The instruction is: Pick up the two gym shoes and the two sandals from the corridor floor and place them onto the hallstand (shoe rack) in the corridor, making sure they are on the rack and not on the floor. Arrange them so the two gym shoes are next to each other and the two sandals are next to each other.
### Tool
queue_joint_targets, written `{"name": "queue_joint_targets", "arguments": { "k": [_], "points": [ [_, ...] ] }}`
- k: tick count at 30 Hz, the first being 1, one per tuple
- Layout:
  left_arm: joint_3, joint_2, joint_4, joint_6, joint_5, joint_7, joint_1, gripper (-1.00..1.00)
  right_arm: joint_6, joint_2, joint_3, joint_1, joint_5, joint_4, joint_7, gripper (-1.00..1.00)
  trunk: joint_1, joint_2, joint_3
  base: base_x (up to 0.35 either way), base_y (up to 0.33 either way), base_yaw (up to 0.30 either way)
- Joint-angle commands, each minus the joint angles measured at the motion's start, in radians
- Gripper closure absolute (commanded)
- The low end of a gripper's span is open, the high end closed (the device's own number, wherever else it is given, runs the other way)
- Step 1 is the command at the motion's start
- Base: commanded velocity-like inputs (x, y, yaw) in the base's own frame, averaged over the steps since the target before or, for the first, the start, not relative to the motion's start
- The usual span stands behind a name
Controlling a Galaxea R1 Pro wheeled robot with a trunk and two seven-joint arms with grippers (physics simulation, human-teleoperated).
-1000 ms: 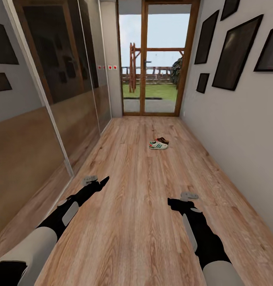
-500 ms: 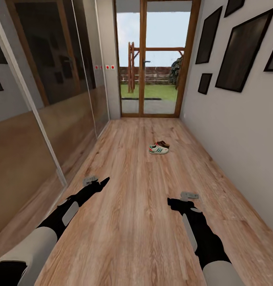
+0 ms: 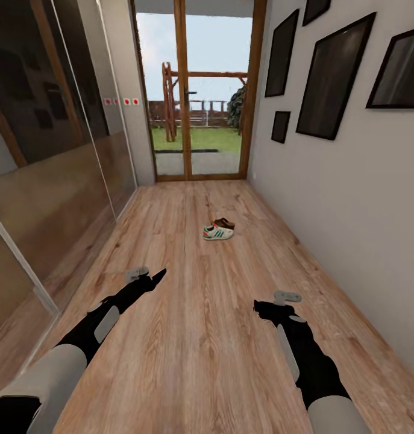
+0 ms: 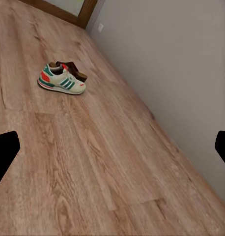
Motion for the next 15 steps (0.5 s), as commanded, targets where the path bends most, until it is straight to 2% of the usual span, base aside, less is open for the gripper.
{"name": "queue_joint_targets", "arguments": {
  "k": [1, 8, 15],
  "points": [
    [-0.008, 0.002, 0.001, -0.007, 0.006, 0.001, -0.001, -1.00, 0.005, 0.001, -0.001, -0.001, -0.001, -0.001, -0.002, -1.00, 0.000, 0.000, -0.001, 0.349, 0.000, -0.292],
    [-0.008, 0.002, 0.001, -0.006, 0.006, 0.001, -0.001, -1.00, 0.005, 0.002, -0.001, -0.001, -0.001, 0.000, -0.002, -1.00, 0.000, 0.000, -0.001, 0.349, 0.007, -0.292],
    [-0.008, 0.002, 0.001, -0.006, 0.007, 0.001, -0.001, -1.00, 0.005, 0.002, 0.000, -0.001, -0.001, 0.000, -0.002, -1.00, 0.000, 0.000, -0.001, 0.349, 0.082, -0.292]
  ]
}}
